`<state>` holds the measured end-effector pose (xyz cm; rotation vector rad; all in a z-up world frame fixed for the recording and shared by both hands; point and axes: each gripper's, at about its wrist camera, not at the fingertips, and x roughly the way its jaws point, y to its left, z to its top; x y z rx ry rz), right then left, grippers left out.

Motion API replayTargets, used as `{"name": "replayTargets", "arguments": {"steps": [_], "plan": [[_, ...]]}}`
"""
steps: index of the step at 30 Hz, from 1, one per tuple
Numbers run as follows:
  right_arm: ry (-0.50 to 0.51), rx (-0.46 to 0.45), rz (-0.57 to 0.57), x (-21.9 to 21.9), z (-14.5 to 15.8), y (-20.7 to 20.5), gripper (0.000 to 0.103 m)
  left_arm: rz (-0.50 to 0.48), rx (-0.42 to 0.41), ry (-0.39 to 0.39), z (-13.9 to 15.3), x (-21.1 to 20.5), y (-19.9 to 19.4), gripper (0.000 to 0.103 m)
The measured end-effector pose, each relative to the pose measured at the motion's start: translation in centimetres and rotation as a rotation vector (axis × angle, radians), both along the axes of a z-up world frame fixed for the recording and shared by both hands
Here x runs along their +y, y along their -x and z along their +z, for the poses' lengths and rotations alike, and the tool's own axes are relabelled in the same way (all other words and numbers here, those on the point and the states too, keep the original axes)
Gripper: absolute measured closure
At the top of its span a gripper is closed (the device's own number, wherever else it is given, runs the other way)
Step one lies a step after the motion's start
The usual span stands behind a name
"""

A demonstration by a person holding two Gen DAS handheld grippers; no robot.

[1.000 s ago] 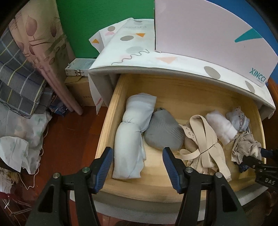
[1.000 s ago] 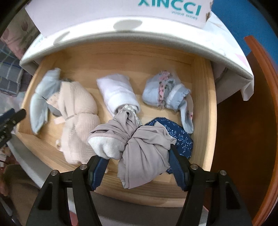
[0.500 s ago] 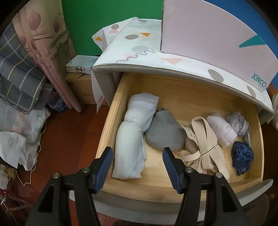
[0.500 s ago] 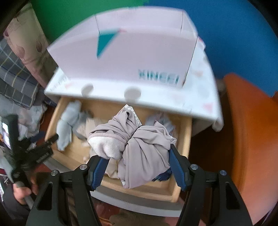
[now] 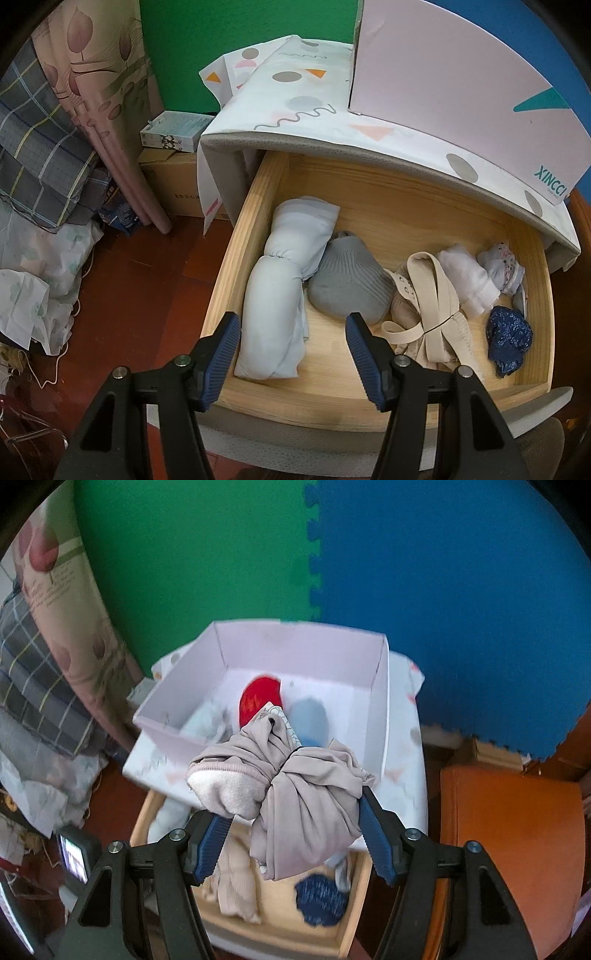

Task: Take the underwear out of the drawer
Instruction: 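Lift the grey underwear with the right gripper and release it into the white box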

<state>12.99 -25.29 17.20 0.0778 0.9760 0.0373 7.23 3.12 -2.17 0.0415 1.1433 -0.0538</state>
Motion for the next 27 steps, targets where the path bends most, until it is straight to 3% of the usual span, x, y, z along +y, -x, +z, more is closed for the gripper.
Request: {"name": "replayTargets", "arguments": {"steps": [7, 11, 20, 27], "plan": [[0.027, 0.036, -0.036, -0.2, -1.0, -5.8, 0.04, -0.002, 0.004, 0.004, -0.2, 0.0, -0.1, 0.042], [0.034, 0.095, -0.05, -0.5, -3.4, -8.7, 0.039, 0.002, 0.005, 0.01, -0.3, 0.1, -0.1, 0.042], [0.026, 0.16, -0.068, -0.5, -7.7, -10.6, 0.037, 0.007, 0.002, 0.01, -0.2, 0.2, -0.1, 0.042], [-0.013, 0.172, -0.077, -0.8, -8.1, -10.7, 0.032, 0.005, 0.006, 0.012, -0.2, 0.2, -0.1, 0.042]]}}
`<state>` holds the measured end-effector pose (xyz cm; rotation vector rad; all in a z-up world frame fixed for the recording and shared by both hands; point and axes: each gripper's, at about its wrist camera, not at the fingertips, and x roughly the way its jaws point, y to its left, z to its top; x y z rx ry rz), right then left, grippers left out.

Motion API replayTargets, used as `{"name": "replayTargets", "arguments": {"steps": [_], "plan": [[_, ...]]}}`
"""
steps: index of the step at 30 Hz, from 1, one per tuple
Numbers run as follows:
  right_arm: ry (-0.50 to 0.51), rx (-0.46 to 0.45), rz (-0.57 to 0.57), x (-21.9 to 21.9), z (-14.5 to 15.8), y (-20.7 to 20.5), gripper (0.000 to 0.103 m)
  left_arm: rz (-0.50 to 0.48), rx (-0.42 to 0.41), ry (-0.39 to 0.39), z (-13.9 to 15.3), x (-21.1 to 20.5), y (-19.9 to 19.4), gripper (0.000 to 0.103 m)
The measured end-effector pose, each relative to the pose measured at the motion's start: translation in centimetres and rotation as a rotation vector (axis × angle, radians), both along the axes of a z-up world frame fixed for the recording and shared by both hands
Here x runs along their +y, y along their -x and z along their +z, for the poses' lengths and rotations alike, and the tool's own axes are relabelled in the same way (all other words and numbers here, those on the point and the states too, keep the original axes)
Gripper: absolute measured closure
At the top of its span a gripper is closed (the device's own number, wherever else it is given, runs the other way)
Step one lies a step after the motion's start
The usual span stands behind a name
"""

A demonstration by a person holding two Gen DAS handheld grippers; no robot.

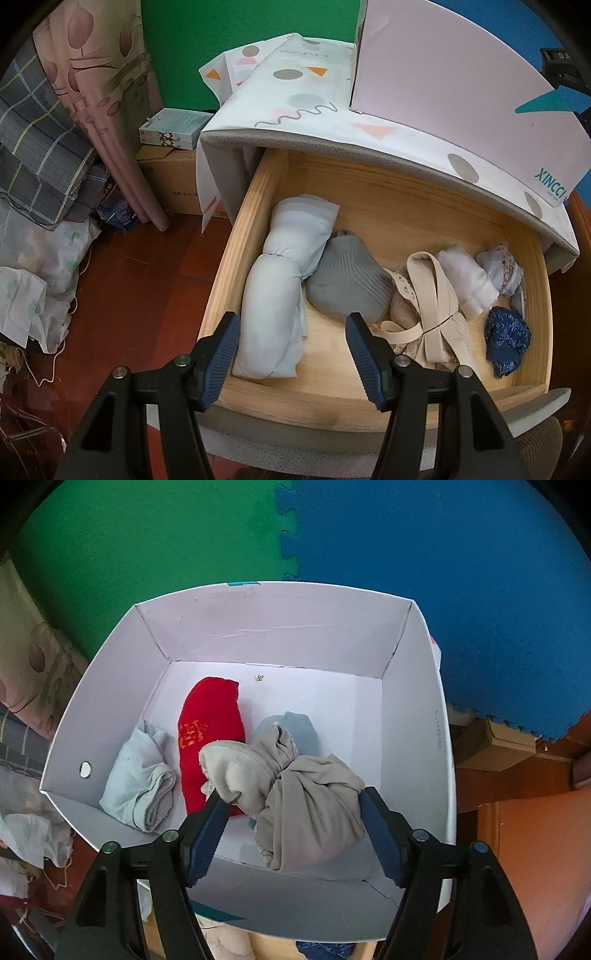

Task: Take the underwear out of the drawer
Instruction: 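Lift the grey underwear with the right gripper and release it into the white box, then move the open right gripper back over the drawer toward the navy underwear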

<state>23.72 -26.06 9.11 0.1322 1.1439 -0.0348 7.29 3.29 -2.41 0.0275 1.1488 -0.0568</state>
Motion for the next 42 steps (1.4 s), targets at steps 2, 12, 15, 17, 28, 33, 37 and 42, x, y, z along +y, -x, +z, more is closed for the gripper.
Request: {"name": "replayTargets", "arguments": {"steps": [2, 12, 15, 17, 28, 33, 37, 42], "plan": [[0.002, -0.024, 0.009, 0.0, 1.0, 0.6, 0.032, 0.0, 0.001, 0.0, 0.0, 0.0, 0.0, 0.042], [0.012, -0.049, 0.158, 0.6, 4.9, 7.4, 0.036, 0.0, 0.002, 0.007, 0.0, 0.0, 0.0, 0.042], [0.024, -0.017, 0.22, 0.6, 4.3, 10.6, 0.039, -0.004, 0.006, 0.006, -0.1, 0.1, 0.0, 0.042], [0.024, 0.023, 0.243, 0.4, 3.2, 12.0, 0.04, -0.003, 0.006, 0.0, -0.1, 0.1, 0.0, 0.042], [0.006, 0.318, 0.286, 0.3, -10.2, 16.1, 0.06, 0.003, 0.026, -0.004, -0.4, 0.2, -0.1, 0.042], [0.008, 0.398, 0.318, 1.1, -14.8, 15.6, 0.06, -0.001, 0.029, -0.009, -0.4, 0.1, -0.1, 0.042], [0.028, 0.425, 0.355, 1.8, -17.3, 14.8, 0.06, -0.001, 0.036, -0.006, -0.5, 0.1, -0.2, 0.042], [0.073, 0.409, 0.387, 2.6, -19.1, 13.4, 0.057, -0.002, 0.039, -0.006, -0.5, 0.0, -0.2, 0.042]]}}
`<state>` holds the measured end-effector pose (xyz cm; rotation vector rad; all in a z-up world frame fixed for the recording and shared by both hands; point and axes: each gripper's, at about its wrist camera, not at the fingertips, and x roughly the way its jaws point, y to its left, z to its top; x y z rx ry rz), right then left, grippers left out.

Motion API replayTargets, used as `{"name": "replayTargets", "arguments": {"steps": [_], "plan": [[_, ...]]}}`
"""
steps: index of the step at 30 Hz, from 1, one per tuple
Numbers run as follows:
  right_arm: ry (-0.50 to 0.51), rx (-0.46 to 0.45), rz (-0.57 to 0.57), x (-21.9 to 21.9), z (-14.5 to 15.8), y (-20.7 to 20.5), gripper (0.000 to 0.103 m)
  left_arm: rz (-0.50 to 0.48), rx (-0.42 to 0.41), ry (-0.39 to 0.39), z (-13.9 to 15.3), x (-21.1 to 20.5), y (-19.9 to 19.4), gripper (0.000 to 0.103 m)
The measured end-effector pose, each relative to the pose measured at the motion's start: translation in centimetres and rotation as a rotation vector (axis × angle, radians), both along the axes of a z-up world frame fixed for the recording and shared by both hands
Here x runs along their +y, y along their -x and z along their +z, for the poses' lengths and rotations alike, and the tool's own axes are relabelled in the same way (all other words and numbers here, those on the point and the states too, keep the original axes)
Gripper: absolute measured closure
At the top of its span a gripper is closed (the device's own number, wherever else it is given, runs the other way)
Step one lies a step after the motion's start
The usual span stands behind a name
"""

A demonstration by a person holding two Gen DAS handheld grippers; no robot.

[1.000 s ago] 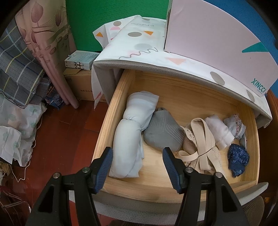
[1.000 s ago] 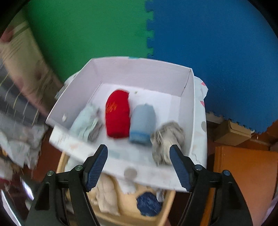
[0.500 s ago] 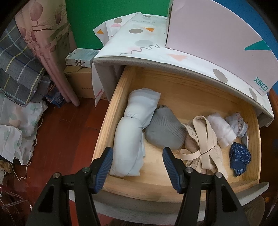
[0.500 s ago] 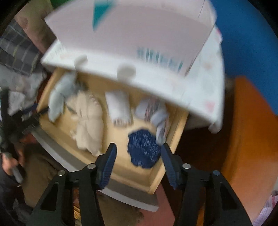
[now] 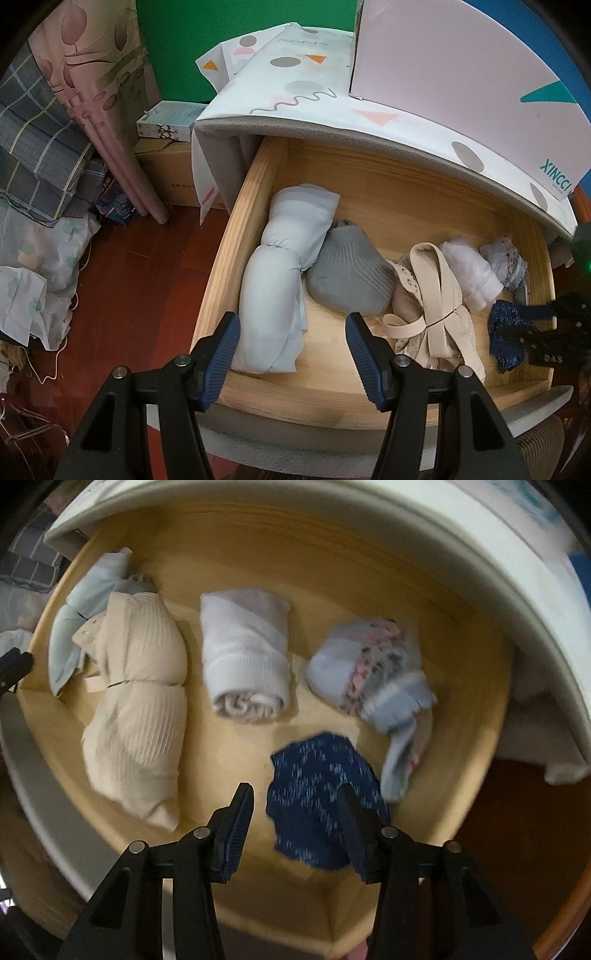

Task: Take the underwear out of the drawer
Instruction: 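Move the open right gripper back over the drawer toward the navy underwear, then lower the right gripper and grasp the navy blue patterned underwear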

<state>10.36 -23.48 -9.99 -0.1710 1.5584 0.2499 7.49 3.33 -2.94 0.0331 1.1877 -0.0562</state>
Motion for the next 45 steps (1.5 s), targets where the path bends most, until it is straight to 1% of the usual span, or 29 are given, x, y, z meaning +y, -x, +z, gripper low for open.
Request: {"name": "replayTargets", "arguments": {"steps": [1, 3, 6, 7, 8, 14, 16, 17, 20, 23, 25, 28, 29, 31, 32, 34, 36, 37, 41, 43, 44, 45], "plan": [[0.019, -0.008, 0.008, 0.1, -0.3, -0.3, 0.055, -0.001, 0.002, 0.0, 0.0, 0.0, 0.0, 0.042], [0.033, -0.01, 0.021, 0.1, -0.8, -0.7, 0.046, -0.001, 0.004, 0.0, 0.0, 0.1, 0.0, 0.042], [0.049, 0.01, 0.033, -0.1, -1.9, -0.9, 0.046, -0.003, 0.006, 0.001, 0.0, 0.0, 0.0, 0.042], [0.059, 0.012, 0.038, -0.2, -2.1, -0.9, 0.047, -0.004, 0.007, 0.0, 0.0, 0.0, 0.0, 0.042], [0.066, 0.006, 0.056, -0.1, -2.1, -0.8, 0.045, -0.004, 0.008, 0.0, 0.0, 0.0, -0.1, 0.042], [0.085, 0.014, 0.085, 0.1, -2.1, 0.0, 0.045, -0.009, 0.007, -0.002, -0.1, -0.2, -0.1, 0.042], [0.101, 0.013, 0.101, 0.3, -2.4, 0.7, 0.045, -0.007, 0.007, -0.001, -0.1, -0.3, -0.1, 0.042], [0.105, 0.013, 0.105, 1.3, -2.8, 1.4, 0.045, -0.006, 0.008, 0.001, -0.1, -0.2, -0.1, 0.042], [0.109, 0.023, 0.115, 2.2, -3.2, 2.4, 0.045, -0.003, 0.008, 0.009, -0.1, -0.3, -0.1, 0.042], [0.08, 0.072, 0.087, 2.7, -3.7, 3.7, 0.046, -0.006, 0.005, 0.009, 0.0, -0.3, -0.1, 0.042], [0.067, 0.074, 0.06, 2.5, -3.5, 4.0, 0.047, -0.007, 0.003, 0.009, 0.1, -0.3, 0.0, 0.042], [-0.069, 0.14, -0.04, 1.4, -3.1, 3.5, 0.047, -0.007, 0.002, 0.011, 0.1, -0.3, 0.0, 0.042], [-0.057, 0.125, -0.036, 1.5, -2.8, 3.5, 0.048, -0.007, 0.002, 0.012, 0.1, -0.3, 0.0, 0.042], [-0.005, 0.097, -0.006, 1.9, -2.6, 3.5, 0.047, -0.007, 0.002, 0.016, 0.1, -0.2, 0.1, 0.042], [0.007, 0.1, 0.011, 2.0, -2.6, 3.4, 0.047, -0.007, 0.002, 0.016, 0.1, -0.2, 0.1, 0.042], [0.002, 0.139, 0.032, 2.4, -3.0, 3.7, 0.043, -0.008, 0.003, 0.017, 0.1, -0.2, -0.1, 0.042], [0.027, 0.159, 0.081, 3.3, -3.5, 4.3, 0.039, -0.008, 0.002, 0.02, 0.1, -0.1, -0.1, 0.042], [0.041, 0.166, 0.102, 3.9, -3.9, 3.4, 0.037, -0.009, 0.004, 0.022, 0.1, -0.1, -0.1, 0.042], [0.07, 0.175, 0.118, 5.3, -4.3, 4.0, 0.034, -0.011, 0.005, 0.022, 0.1, -0.1, -0.1, 0.042], [0.093, 0.203, 0.113, 5.6, -4.6, 4.2, 0.034, -0.009, 0.005, 0.022, 0.1, 0.0, -0.1, 0.042], [0.102, 0.214, 0.106, 5.1, -4.7, 3.1, 0.034, -0.009, 0.006, 0.023, 0.0, 0.0, -0.1, 0.042], [0.116, 0.233, 0.083, 5.0, -4.9, 3.1, 0.033, -0.009, 0.006, 0.024, 0.1, -0.1, -0.1, 0.042]]}}
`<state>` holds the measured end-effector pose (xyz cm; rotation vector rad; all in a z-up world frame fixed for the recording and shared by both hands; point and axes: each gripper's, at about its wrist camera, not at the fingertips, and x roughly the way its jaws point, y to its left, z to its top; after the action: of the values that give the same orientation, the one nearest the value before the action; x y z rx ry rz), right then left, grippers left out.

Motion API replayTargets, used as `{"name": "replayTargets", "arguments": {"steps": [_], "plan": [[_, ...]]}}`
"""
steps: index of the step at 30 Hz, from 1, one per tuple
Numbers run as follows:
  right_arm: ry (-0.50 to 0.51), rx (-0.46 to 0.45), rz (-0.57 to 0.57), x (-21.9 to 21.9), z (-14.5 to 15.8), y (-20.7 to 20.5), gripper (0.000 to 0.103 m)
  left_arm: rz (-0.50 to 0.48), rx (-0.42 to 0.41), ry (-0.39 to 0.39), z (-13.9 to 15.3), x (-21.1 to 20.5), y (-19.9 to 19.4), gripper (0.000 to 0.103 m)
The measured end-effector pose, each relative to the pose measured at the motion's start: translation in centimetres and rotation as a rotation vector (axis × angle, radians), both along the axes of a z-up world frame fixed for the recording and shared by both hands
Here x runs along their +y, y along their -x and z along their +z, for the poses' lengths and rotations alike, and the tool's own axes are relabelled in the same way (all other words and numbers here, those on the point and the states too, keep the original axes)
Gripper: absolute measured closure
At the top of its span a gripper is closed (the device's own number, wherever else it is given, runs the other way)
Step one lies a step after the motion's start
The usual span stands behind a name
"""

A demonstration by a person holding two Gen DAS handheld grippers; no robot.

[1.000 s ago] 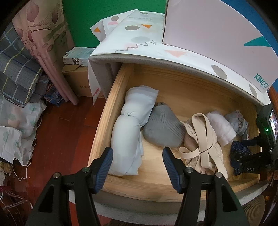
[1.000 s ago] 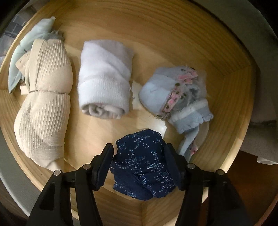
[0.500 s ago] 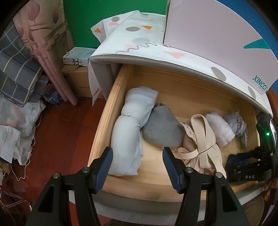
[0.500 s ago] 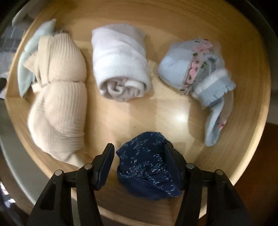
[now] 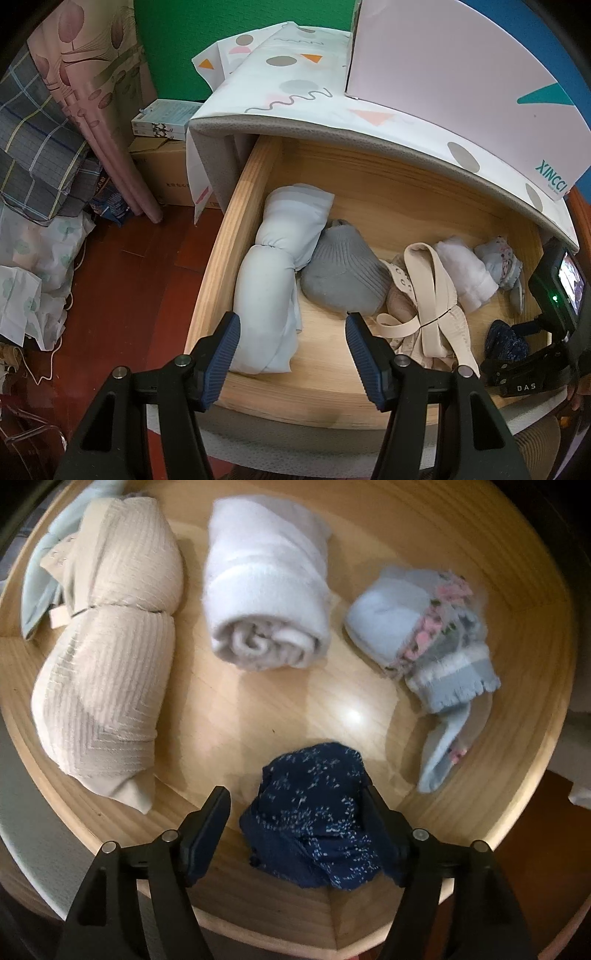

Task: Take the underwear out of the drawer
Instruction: 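Lower the right gripper and grasp the navy blue patterned underwear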

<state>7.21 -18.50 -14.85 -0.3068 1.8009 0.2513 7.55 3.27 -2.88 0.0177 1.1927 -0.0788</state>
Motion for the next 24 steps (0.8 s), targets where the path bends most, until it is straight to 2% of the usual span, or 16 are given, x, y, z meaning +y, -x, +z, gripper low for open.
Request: {"name": "replayTargets", "arguments": {"steps": [5, 10, 13, 17, 21, 24], "plan": [[0.031, 0.0, -0.039, -2.5, -0.5, -0.4, 0.035, -0.001, -0.001, -0.002, 0.0, 0.0, 0.0, 0.042], [0.059, -0.01, -0.097, -2.4, -1.0, -0.5, 0.036, -0.001, -0.001, -0.001, 0.0, 0.0, 0.0, 0.042], [0.08, -0.02, -0.125, -2.5, -1.5, -0.3, 0.04, -0.003, -0.004, -0.003, 0.0, 0.0, 0.0, 0.042], [0.082, -0.028, -0.144, -2.6, -2.0, 0.9, 0.058, -0.002, -0.003, 0.003, 0.1, 0.0, 0.0, 0.042], [0.088, -0.071, -0.206, -3.6, -1.6, 1.7, 0.07, -0.005, -0.004, 0.002, 0.1, 0.0, 0.0, 0.042], [0.05, -0.08, -0.274, -5.1, -2.0, 2.0, 0.073, -0.008, -0.001, -0.001, 0.1, -0.1, 0.0, 0.042]]}}
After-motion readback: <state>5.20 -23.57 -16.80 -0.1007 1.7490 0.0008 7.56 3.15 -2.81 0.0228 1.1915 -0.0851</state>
